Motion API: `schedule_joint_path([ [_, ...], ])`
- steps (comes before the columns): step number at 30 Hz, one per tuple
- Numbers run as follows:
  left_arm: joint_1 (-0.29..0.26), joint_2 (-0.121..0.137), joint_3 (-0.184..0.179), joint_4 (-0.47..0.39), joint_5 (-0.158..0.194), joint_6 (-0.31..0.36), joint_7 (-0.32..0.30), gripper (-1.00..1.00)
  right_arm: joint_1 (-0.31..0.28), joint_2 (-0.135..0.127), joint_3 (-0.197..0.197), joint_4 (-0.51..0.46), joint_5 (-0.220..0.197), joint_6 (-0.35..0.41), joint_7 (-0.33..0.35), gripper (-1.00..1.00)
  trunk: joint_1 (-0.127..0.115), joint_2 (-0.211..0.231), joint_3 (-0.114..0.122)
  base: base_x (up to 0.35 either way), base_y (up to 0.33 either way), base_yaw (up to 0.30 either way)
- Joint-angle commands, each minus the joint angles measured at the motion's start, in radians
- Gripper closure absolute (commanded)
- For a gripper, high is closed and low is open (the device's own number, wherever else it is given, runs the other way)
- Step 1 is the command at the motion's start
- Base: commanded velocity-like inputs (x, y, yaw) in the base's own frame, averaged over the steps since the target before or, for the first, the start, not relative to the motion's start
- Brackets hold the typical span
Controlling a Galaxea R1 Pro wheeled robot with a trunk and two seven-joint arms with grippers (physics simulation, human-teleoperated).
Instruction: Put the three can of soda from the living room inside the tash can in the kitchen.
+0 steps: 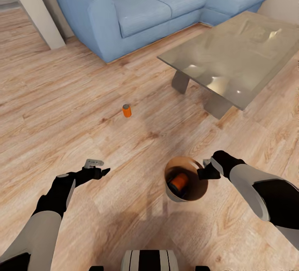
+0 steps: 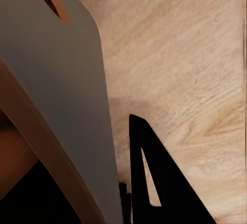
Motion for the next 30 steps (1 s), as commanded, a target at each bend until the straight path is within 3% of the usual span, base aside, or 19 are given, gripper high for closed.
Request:
schedule_joint_path([
  [1,0.0,-0.001,0.0,-0.002,0.001,0.0,0.0,-1.0,0.0,-0.004,0.0,0.0,-0.007,0.001,0.001,1.0,0.0,0.0,0.001,0.015,0.024,-0.166],
  [12,0.0,-0.015,0.0,-0.007,-0.001,0.023,0.033,-1.0,0.0,-0.01,0.0,-0.002,-0.008,0.001,0.002,1.0,-0.042,0.077,0.044,0.003,0.005,-0.194],
  [20,-0.001,-0.016,0.0,-0.013,-0.001,0.03,0.046,-1.0,0.0,-0.006,0.0,-0.002,-0.008,0.001,0.002,1.0,-0.042,0.077,0.048,0.013,0.029,-0.09],
  [30,-0.001,-0.019,-0.001,-0.008,-0.002,0.076,0.05,-1.0,0.0,-0.01,-0.002,-0.002,-0.008,0.001,0.002,1.0,-0.042,0.077,0.048,0.008,0.286,-0.104],
])
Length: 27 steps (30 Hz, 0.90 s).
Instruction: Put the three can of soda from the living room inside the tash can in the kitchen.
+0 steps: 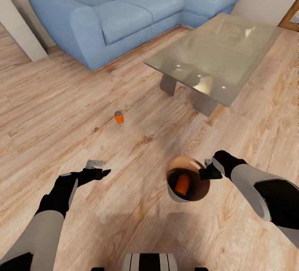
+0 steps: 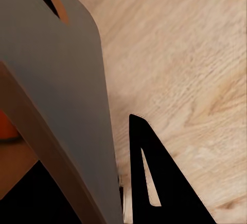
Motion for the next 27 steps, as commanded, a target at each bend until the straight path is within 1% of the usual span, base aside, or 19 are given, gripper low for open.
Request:
schedule_joint_path([
  [1,0.0,0.0,0.0,0.0,0.0,0.0,0.0,-1.0,0.0,0.001,-0.015,0.0,-0.016,0.002,0.003,1.0,0.0,0.0,0.0,0.001,0.316,-0.21],
  [6,0.0,0.0,-0.001,0.003,0.0,0.001,0.0,-1.0,0.0,0.001,-0.014,0.0,-0.016,0.002,0.003,1.0,0.0,0.0,0.001,0.0,0.318,-0.155],
  [7,0.0,0.0,-0.007,0.003,-0.001,0.0,0.001,-1.0,0.0,0.002,-0.014,0.0,-0.016,0.002,0.004,1.0,0.0,0.0,0.001,0.0,0.318,-0.051],
  [8,0.0,0.0,-0.028,0.004,-0.001,0.0,0.003,-1.0,0.004,0.004,-0.014,0.0,-0.016,0.002,0.004,1.0,0.0,0.0,0.001,0.0,0.319,-0.017],
  [11,0.0,0.0,-0.037,0.005,-0.001,0.0,0.017,-1.0,0.016,0.004,-0.014,-0.001,-0.016,0.002,0.004,1.0,0.0,0.0,0.001,0.023,0.319,-0.01],
  [12,0.0,-0.001,-0.041,0.005,-0.001,0.0,0.039,-1.0,0.024,0.004,-0.014,-0.001,-0.016,0.002,0.004,1.0,0.0,0.0,0.001,0.101,0.317,-0.002],
  [16,0.001,-0.003,-0.043,0.006,-0.001,0.0,0.048,-1.0,0.027,0.007,-0.014,-0.001,-0.016,0.002,0.004,1.0,0.0,0.0,0.001,0.144,0.307,-0.001],
  [20,0.001,-0.012,-0.043,0.006,-0.001,0.0,0.05,-1.0,0.027,0.006,-0.014,-0.002,-0.016,0.002,0.004,1.0,0.0,0.0,0.001,0.161,0.301,-0.023],
  [27,0.001,-0.017,-0.044,0.006,-0.002,0.0,0.049,-1.0,0.027,0.005,-0.015,-0.002,-0.016,0.002,0.004,1.0,0.0,0.0,0.002,0.117,0.306,-0.168],
])
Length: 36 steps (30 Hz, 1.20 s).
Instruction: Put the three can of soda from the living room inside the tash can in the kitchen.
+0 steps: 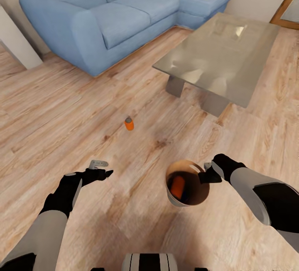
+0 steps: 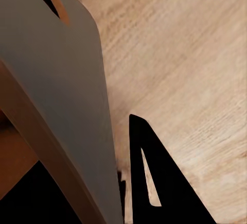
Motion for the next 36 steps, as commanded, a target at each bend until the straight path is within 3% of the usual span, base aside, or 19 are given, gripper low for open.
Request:
schedule_joint_path([
  [1,0.0,0.0,0.0,0.0,0.0,0.0,0.0,-1.0,0.0,0.0,-0.014,0.0,-0.016,0.002,0.002,1.0,0.0,0.0,0.0,0.096,0.309,-0.222],
  [17,0.0,-0.001,-0.001,0.0,0.0,0.001,-0.002,-1.0,0.0,0.0,-0.014,0.0,-0.016,0.002,0.001,1.0,0.0,0.0,0.006,0.08,0.312,-0.238],
  [28,0.001,-0.002,-0.001,0.0,0.0,0.001,-0.002,-1.0,0.001,0.008,-0.014,0.0,-0.016,0.002,0.001,1.0,0.0,0.0,0.007,0.071,0.313,-0.05],
  [36,0.001,-0.002,-0.001,0.0,0.0,0.001,-0.002,-1.0,0.001,0.006,-0.014,0.0,-0.016,0.002,0.001,1.0,0.0,0.0,0.007,0.071,0.312,-0.207],
])
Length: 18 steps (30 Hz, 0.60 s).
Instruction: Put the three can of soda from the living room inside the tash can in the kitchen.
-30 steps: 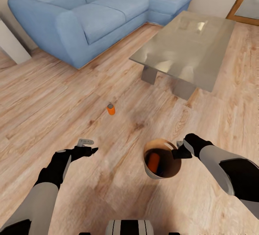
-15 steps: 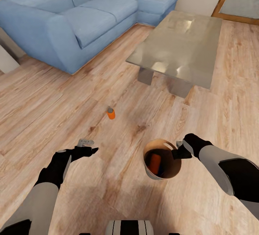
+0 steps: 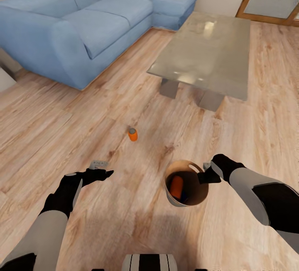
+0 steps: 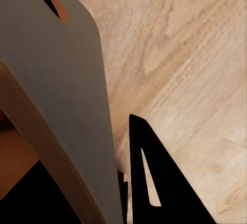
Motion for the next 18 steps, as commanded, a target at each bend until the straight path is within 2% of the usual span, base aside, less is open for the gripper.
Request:
schedule_joint_path([
  [1,0.0,0.0,0.0,0.0,0.0,0.0,0.0,-1.0,0.0,0.0,-0.012,0.0,-0.014,0.002,0.002,1.0,0.0,0.0,0.0,0.071,0.313,-0.243],
  [7,0.0,0.0,-0.001,0.0,0.0,0.0,-0.001,-1.0,0.0,-0.001,-0.012,0.0,-0.014,0.002,0.002,1.0,0.0,0.0,0.0,0.072,0.313,-0.248],
  [15,0.0,0.0,-0.03,0.0,0.0,0.0,0.001,-1.0,0.0,-0.005,-0.013,0.0,-0.014,0.002,0.002,1.0,0.0,0.0,0.0,0.082,0.313,-0.251],
  [18,0.0,0.0,-0.033,0.0,0.001,0.0,0.001,-1.0,0.0,-0.006,-0.026,0.0,-0.014,0.002,0.002,1.0,0.0,0.0,0.0,0.106,0.313,-0.252],
])
